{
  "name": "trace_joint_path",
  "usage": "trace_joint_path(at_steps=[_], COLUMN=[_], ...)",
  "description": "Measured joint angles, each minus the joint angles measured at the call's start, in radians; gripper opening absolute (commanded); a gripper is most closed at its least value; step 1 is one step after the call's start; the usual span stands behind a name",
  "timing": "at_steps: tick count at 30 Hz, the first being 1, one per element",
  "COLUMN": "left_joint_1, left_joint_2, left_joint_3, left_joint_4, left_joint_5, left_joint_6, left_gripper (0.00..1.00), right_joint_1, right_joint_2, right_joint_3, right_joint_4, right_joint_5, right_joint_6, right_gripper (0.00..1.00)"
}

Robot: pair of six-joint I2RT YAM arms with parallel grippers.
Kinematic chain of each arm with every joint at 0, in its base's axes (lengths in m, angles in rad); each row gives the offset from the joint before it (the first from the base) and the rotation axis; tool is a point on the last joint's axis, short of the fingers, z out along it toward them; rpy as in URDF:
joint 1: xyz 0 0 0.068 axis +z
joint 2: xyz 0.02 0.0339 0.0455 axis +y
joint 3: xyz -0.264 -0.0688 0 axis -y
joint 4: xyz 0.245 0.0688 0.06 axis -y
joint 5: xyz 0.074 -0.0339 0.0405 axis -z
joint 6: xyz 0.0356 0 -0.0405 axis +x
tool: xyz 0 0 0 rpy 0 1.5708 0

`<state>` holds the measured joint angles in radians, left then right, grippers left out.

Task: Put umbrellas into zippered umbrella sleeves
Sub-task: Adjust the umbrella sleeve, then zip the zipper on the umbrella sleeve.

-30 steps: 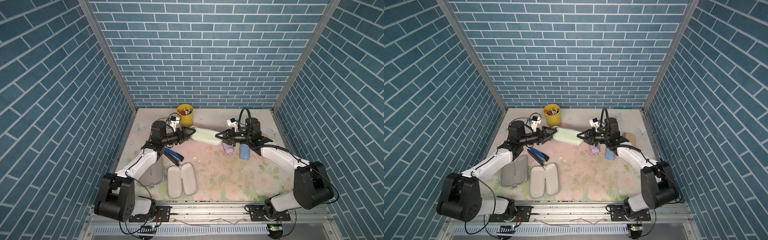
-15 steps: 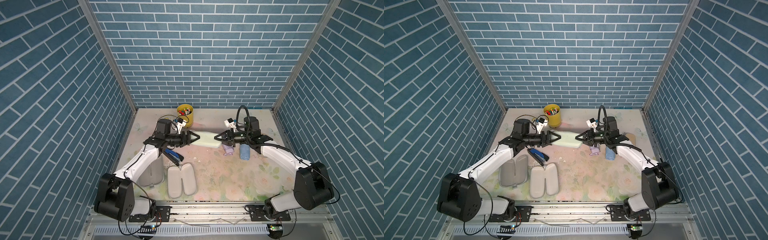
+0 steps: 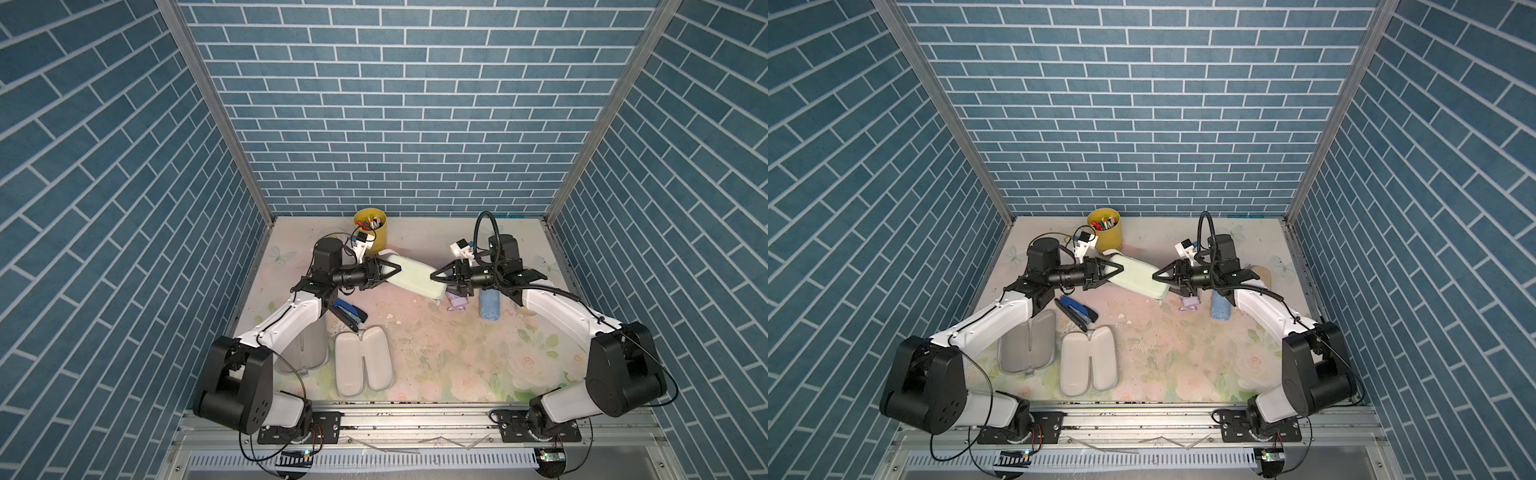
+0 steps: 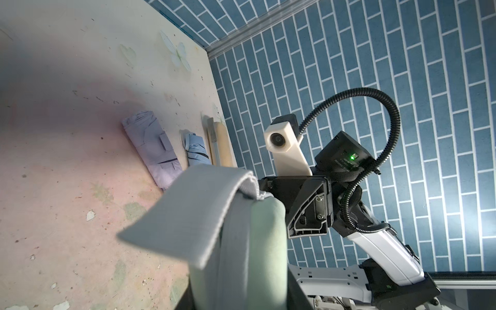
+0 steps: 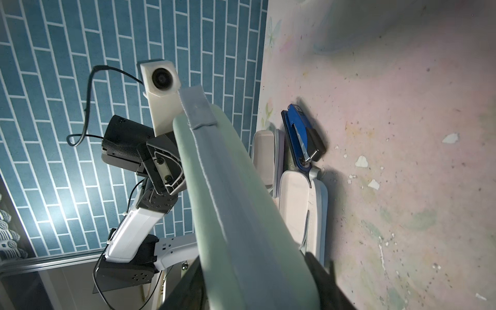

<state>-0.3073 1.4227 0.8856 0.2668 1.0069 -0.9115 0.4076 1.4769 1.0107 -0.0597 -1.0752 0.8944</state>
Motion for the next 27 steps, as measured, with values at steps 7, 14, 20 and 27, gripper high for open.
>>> trace_joint_path(at_steps=[7,14,20,27], left_joint_1=[-0.012,-0.022,-0.049,-0.063], left_joint_2=[0.023,0.020,-0.011,-0.018], left_joint_3=[-0.041,-0.078,-0.078,-0.078], left_joint_4=[0.060,0.063,0.061,0.060], left_joint_5=[-0.040,-0.255,-0.316,-0.339], left_joint_6=[-0.097,-0.142,-0.151,-0.154], left_gripper=[0.25,0.25,0.25,0.23], right_joint_1=[0.010,0.221,0.300,0.319], right_joint_2=[-0.116,-0.332,-0.272,-0.134], right_joint_3=[-0.034,-0.208,-0.200,-0.134], right_joint_4=[-0.165,-0.158,-0.131,-0.081], right_joint_5=[0.184,0.661,0.921,1.031], right_joint_6=[-0.185,-0.399,-0.554,-0.616], right_gripper=[0.61,0.47,0.44,0.31])
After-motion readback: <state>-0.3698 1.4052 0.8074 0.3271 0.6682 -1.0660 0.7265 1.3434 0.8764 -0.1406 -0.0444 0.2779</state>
